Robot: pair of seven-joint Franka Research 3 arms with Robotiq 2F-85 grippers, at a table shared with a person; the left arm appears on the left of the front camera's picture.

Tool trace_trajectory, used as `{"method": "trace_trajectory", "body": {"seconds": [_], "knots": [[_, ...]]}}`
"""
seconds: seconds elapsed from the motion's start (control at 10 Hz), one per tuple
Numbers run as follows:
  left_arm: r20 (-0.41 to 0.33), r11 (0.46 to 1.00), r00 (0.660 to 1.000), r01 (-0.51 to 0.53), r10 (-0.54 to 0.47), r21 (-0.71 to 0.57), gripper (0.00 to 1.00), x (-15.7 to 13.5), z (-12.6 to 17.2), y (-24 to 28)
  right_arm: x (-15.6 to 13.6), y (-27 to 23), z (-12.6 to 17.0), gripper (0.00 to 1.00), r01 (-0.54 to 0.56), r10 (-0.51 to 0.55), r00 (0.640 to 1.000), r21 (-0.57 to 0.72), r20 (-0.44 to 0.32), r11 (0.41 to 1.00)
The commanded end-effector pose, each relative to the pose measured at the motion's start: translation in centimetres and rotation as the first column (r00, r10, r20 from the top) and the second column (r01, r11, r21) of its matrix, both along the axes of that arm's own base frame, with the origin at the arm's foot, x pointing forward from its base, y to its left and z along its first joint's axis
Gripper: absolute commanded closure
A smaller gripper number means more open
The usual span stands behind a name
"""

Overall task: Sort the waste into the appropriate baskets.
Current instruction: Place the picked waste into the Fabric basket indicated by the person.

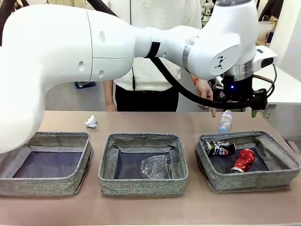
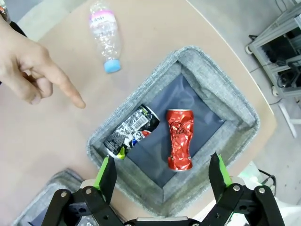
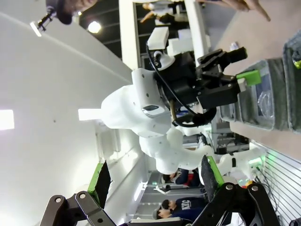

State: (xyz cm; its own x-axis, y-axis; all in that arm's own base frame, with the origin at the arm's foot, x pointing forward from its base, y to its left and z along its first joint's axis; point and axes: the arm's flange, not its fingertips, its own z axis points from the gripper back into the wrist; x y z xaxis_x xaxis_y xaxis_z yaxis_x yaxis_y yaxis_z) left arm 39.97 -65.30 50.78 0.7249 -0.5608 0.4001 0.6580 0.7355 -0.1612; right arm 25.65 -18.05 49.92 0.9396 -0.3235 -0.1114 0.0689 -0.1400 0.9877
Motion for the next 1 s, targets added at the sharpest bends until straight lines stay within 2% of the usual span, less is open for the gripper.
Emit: {"method": "trace_trajectory", "body": {"seconds": [0.0,0.1,0.2,0.3,0.4,0.6,0.7,0.8,0.9], "knots": [[-0.055,0.997,0.997,0.058,-0.056,0.043,0.00,0.7,1.6,-0.1,0.0,0.0,0.0,0.00,0.000,0.000,1.000,0.000,0.000,1.000],[-0.104,0.992,0.992,0.086,-0.076,0.095,0.00,1.1,3.1,2.0,0.3,0.3,-0.1,0.00,-0.019,0.018,1.000,-0.018,-0.018,1.000],[-0.124,0.989,0.990,0.075,-0.060,0.124,0.00,1.9,5.1,6.2,1.0,0.9,-0.2,0.00,-0.055,0.054,0.998,-0.025,-0.017,0.998],[-0.197,0.995,0.980,0.058,-0.042,0.077,0.00,2.2,6.8,12.1,2.1,1.7,-0.3,0.00,-0.089,0.088,0.996,-0.037,-0.032,0.995],[-0.226,0.999,0.974,-0.006,0.017,0.049,0.00,1.4,8.4,19.5,3.5,2.9,-0.3,0.00,-0.136,0.134,0.990,-0.048,-0.051,0.990],[-0.305,0.987,0.940,-0.163,0.153,-0.009,0.00,-1.5,9.3,30.2,6.1,6.5,-0.4,0.00,-0.241,0.233,0.968,-0.080,-0.089,0.967],[-0.319,0.970,0.924,-0.238,0.210,-0.053,0.00,-3.0,9.3,34.5,7.6,8.8,-0.5,0.00,-0.298,0.287,0.951,-0.102,-0.116,0.949],[-0.366,0.934,0.890,-0.336,0.273,-0.119,0.00,-4.4,8.8,39.5,9.3,11.7,-0.7,0.00,-0.356,0.331,0.928,-0.141,-0.171,0.924],[-0.422,0.898,0.872,-0.369,0.247,-0.238,0.00,-5.3,8.2,43.9,10.5,14.1,-0.9,0.00,-0.418,0.382,0.900,-0.164,-0.210,0.894]]}}
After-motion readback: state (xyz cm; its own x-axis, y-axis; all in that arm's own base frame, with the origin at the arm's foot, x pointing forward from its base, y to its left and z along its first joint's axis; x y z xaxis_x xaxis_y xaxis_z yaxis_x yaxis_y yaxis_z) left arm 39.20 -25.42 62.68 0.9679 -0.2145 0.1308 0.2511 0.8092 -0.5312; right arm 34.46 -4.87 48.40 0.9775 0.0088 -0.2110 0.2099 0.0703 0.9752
